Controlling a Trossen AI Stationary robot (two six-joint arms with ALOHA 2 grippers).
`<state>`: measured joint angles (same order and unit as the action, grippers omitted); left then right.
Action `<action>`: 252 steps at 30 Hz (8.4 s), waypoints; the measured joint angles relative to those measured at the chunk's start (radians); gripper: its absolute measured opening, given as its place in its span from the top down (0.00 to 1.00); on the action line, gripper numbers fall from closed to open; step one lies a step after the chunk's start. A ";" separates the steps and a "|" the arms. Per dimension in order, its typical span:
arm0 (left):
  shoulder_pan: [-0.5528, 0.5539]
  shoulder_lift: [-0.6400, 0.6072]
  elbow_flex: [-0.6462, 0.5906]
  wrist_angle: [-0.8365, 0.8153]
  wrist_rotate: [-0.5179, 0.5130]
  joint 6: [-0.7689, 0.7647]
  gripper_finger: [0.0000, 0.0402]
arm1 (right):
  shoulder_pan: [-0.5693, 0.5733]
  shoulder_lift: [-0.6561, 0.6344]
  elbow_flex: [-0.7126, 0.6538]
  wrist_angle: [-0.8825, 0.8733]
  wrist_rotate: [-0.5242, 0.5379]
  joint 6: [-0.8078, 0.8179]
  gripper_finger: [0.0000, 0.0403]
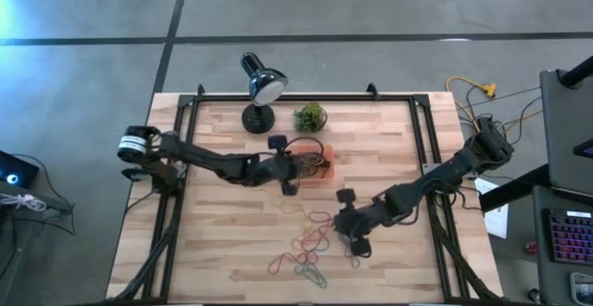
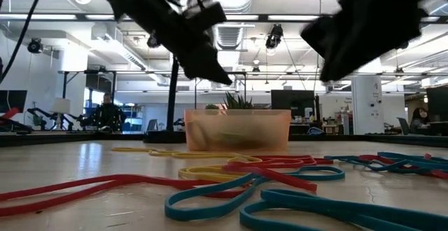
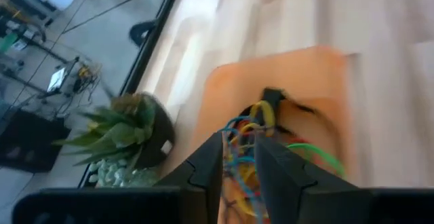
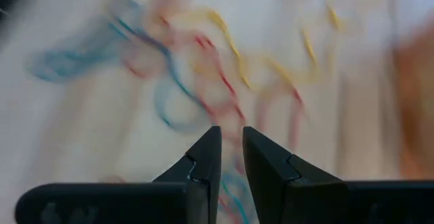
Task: Pick and place rubber bands into bin
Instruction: Put the blue rubber band into the orange bin, then put the yellow rubber band into the orange bin
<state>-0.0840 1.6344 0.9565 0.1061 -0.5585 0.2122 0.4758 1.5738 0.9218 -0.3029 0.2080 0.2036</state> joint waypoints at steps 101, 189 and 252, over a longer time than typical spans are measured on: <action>-0.387 -0.151 -0.027 -0.229 -0.337 -0.096 0.82 | -0.137 -0.033 -0.001 0.143 1.025 -0.317 0.98; -0.161 -0.148 -0.372 0.063 0.335 -0.368 0.82 | 0.028 -0.203 -0.117 0.280 0.229 -0.196 0.83; -0.112 -0.019 -0.353 0.040 0.351 -0.470 0.90 | 0.039 -0.191 -0.141 0.255 0.233 -0.113 0.85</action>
<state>-0.1960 1.6150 0.6037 0.1462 -0.2076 -0.2581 0.5151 1.3833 0.7811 -0.0479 0.4412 0.0906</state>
